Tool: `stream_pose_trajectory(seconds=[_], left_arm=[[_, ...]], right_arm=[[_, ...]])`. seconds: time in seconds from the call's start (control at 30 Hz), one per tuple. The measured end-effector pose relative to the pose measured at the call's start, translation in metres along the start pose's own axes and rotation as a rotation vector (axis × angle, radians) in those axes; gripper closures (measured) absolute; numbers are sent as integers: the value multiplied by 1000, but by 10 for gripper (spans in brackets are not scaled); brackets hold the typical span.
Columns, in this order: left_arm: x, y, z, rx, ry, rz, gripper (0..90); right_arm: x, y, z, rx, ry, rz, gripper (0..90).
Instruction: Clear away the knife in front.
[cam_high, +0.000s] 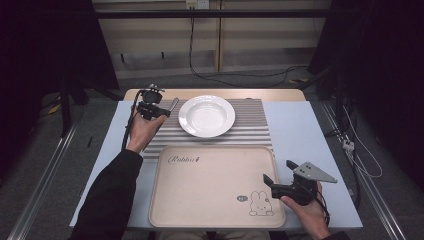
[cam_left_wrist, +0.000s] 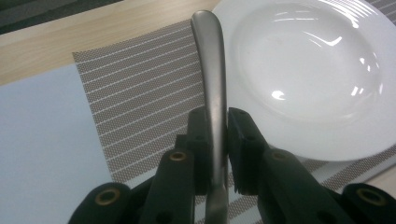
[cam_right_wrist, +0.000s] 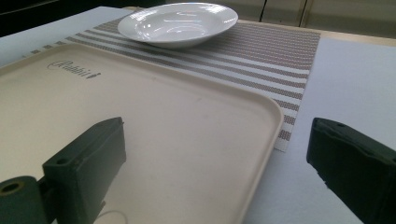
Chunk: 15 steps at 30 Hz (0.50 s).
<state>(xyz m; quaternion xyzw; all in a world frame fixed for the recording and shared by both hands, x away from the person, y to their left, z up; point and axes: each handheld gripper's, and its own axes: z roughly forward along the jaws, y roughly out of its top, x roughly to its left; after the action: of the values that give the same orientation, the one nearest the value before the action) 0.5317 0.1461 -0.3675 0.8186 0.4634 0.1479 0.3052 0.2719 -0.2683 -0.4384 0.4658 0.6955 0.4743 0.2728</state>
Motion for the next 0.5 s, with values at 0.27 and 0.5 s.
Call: stream_pose_trajectory(seconds=[0.27,0.5], left_arm=[[-10,-7,-11,22,0,12,798],[-22,-16,-18,18,-1,36,798]], right_arm=[[0,0,0,0,1,2,46],[0,0,0,1,0,4,45]])
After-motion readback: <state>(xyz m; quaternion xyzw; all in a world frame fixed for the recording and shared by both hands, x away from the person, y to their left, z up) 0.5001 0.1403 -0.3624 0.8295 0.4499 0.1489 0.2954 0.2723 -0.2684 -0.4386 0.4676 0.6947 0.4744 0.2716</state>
